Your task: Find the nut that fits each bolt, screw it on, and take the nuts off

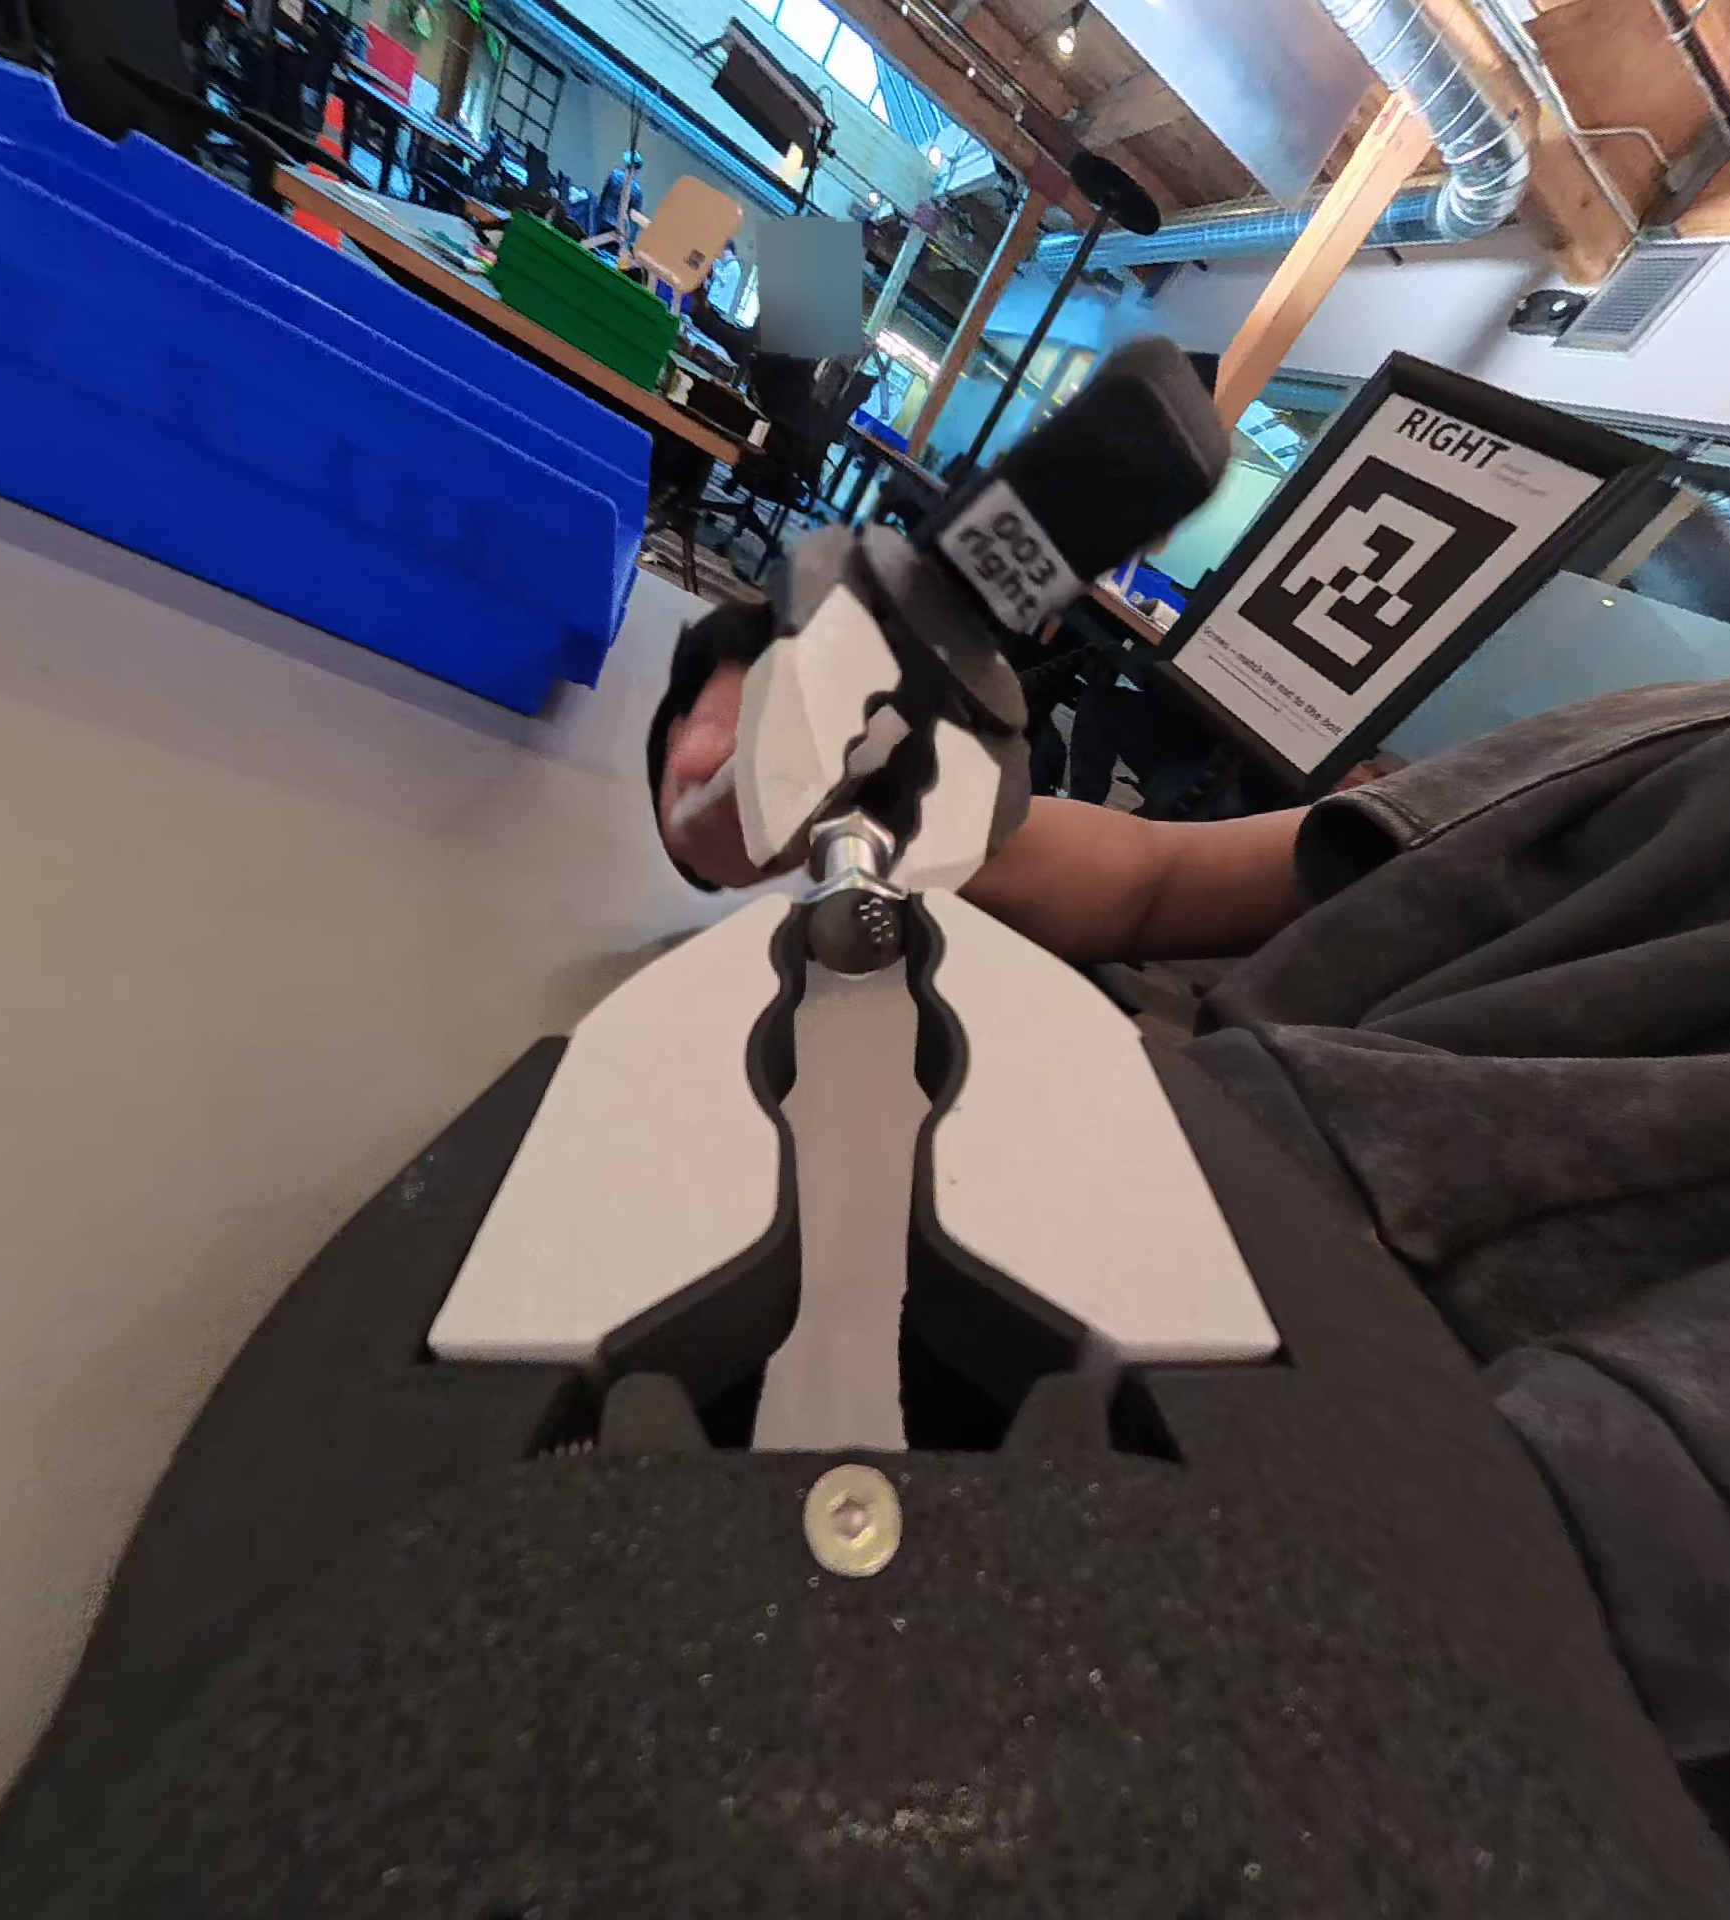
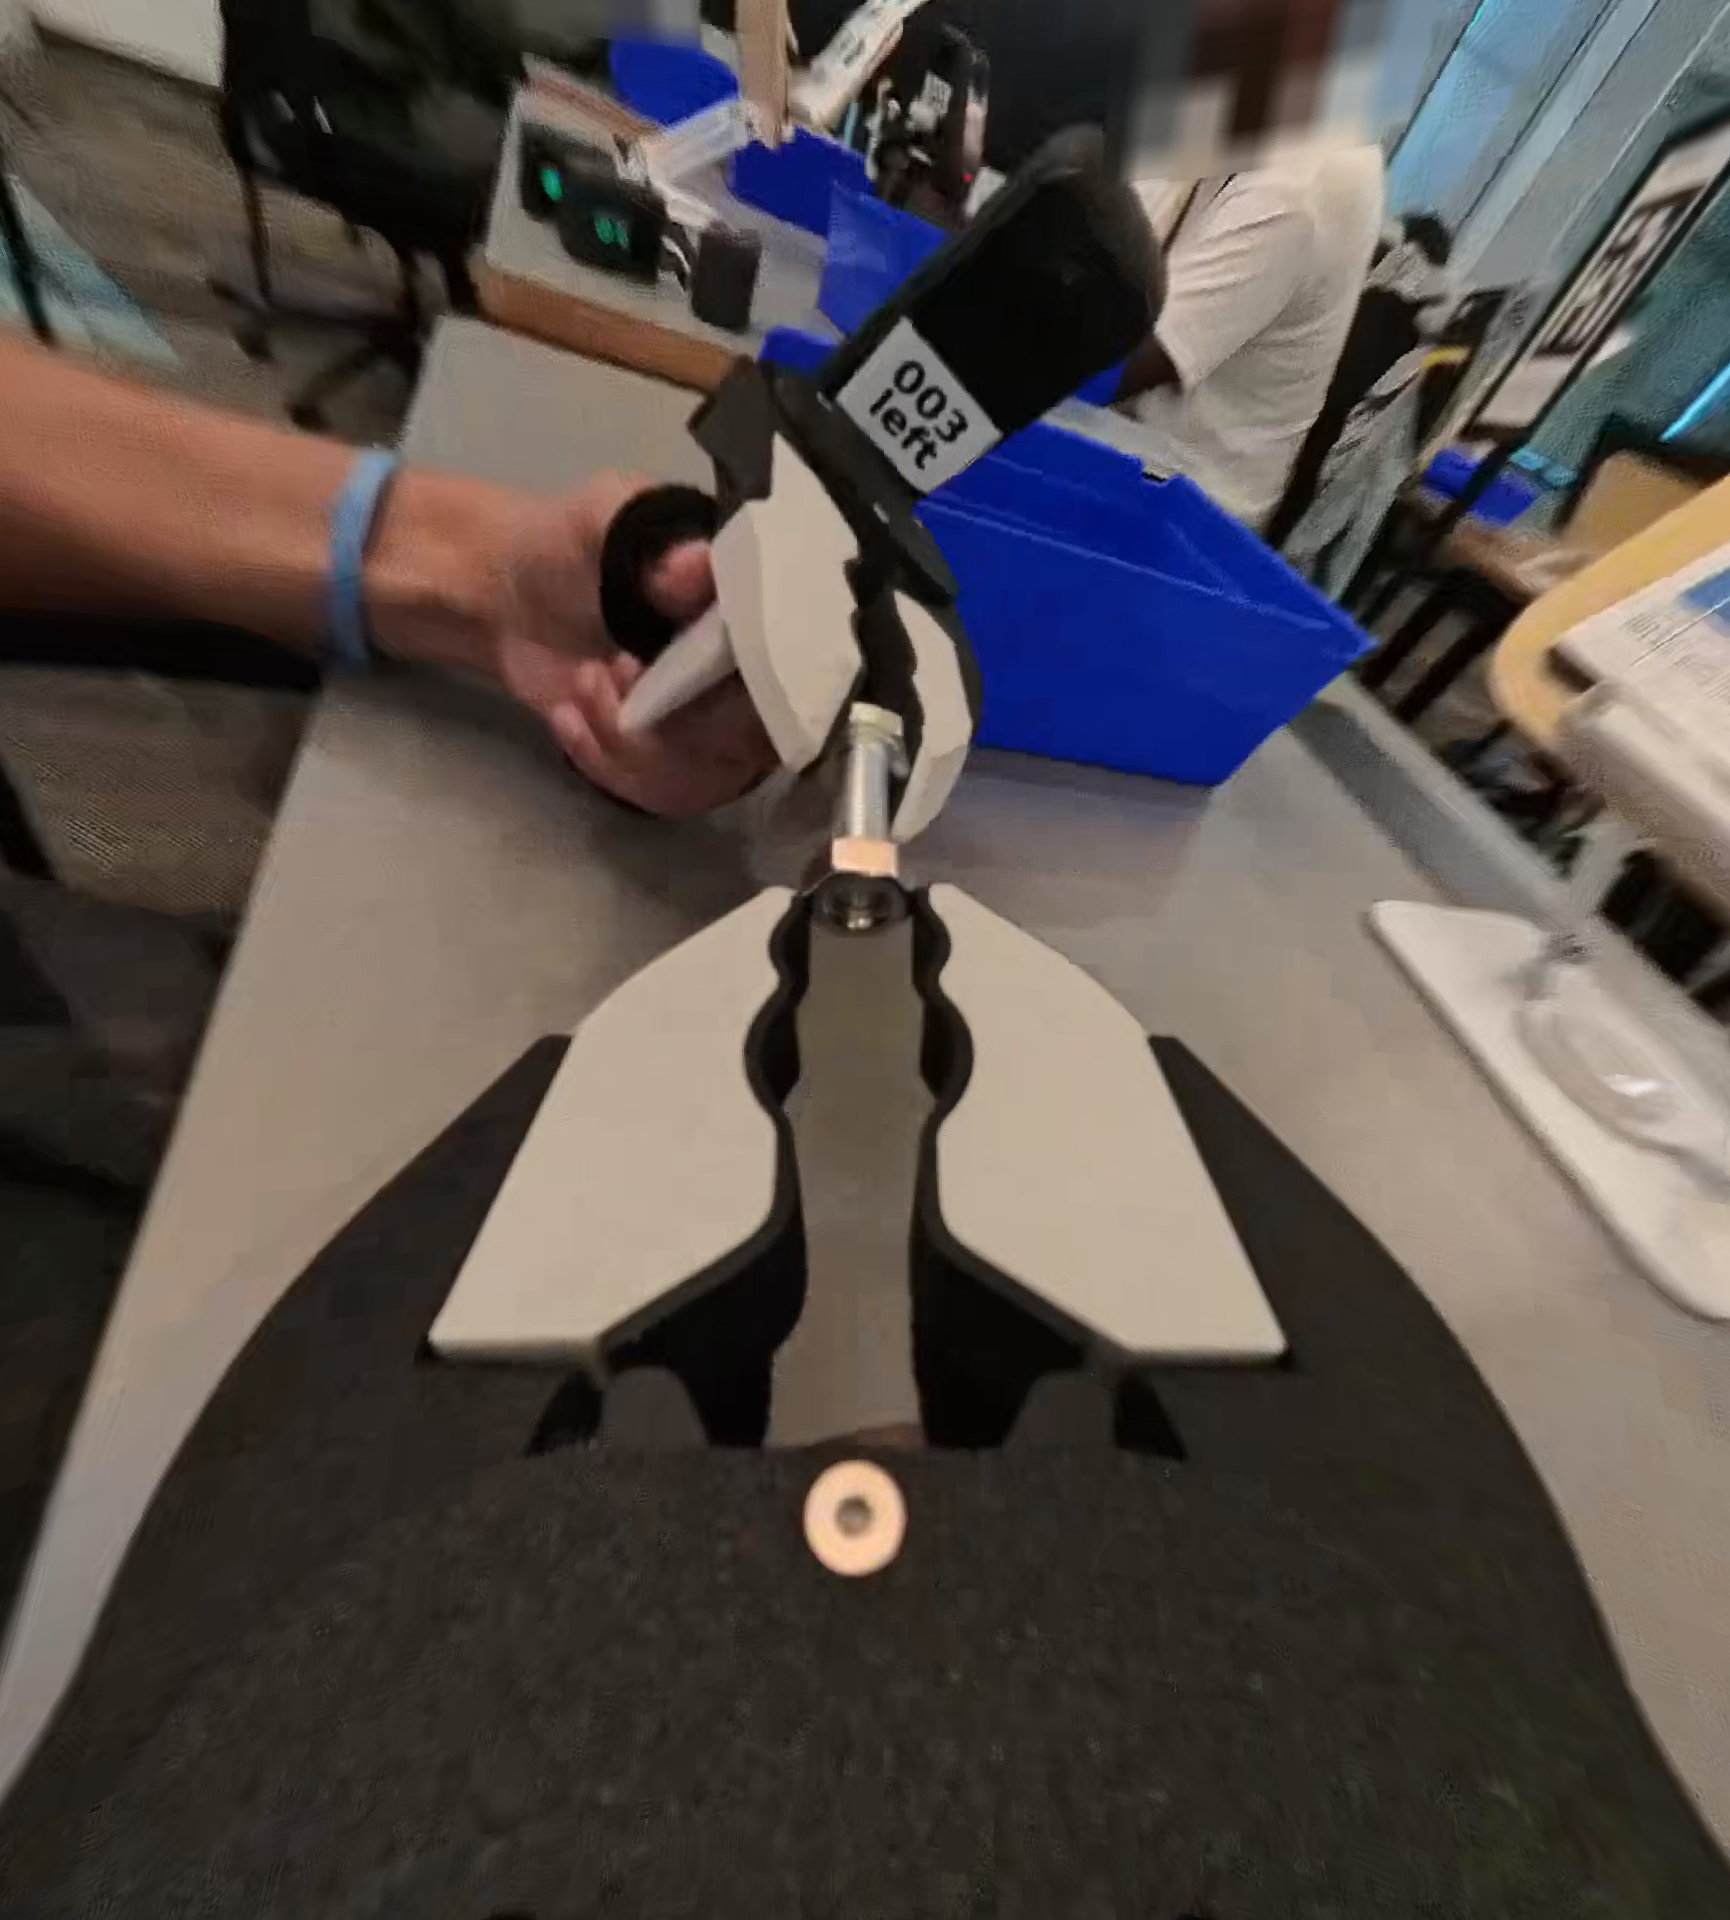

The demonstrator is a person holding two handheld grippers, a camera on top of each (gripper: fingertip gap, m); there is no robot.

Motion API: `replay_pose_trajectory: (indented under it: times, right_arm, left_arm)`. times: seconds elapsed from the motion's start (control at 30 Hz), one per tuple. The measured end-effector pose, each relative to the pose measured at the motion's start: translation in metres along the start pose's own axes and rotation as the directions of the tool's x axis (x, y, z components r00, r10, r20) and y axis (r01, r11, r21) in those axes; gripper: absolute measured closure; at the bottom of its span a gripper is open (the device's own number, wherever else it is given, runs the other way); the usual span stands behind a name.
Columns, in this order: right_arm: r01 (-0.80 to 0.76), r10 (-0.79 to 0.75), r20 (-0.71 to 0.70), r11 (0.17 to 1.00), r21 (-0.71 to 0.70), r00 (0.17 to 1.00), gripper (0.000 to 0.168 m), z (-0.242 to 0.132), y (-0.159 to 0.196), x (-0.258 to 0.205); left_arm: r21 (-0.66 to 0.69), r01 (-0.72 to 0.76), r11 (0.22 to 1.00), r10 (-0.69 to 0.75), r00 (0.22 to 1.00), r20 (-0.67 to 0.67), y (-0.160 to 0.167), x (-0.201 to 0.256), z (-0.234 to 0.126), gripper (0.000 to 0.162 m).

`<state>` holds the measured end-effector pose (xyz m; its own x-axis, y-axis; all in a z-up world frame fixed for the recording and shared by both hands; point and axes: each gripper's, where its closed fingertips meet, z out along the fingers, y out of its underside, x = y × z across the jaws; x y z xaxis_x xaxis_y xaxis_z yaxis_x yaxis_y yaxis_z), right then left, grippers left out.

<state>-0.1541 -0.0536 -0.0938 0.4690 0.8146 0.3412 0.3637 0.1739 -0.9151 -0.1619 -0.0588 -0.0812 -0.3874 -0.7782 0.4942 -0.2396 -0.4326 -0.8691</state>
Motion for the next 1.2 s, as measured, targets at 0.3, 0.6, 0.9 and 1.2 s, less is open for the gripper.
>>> replay_pose_trajectory:
  times: [0.3,0.6,0.9,1.2]
  right_arm:
    - [0.684,-0.756,-0.226,0.653,-0.326,0.614,0.150,-0.003,0.009,0.011]
    - [0.051,-0.056,-0.053,0.995,-0.088,0.997,0.125,0.005,0.013,-0.005]
    - [-0.962,0.848,0.500,0.254,-0.097,0.174,0.119,0.010,-0.025,-0.005]
    - [-0.990,0.822,0.559,-0.040,-0.135,-0.110,0.138,0.010,-0.015,0.009]
  left_arm:
    - [-0.041,0.046,0.998,-0.046,0.999,0.010,0.009,-0.007,0.002,0.144]
    - [0.057,-0.051,0.997,0.049,0.998,0.039,-0.009,-0.003,-0.004,0.144]
    - [0.087,-0.176,0.981,0.165,0.980,0.113,-0.016,-0.004,-0.015,0.144]
    - [0.033,-0.204,0.978,0.197,0.969,0.152,-0.009,-0.010,-0.013,0.144]
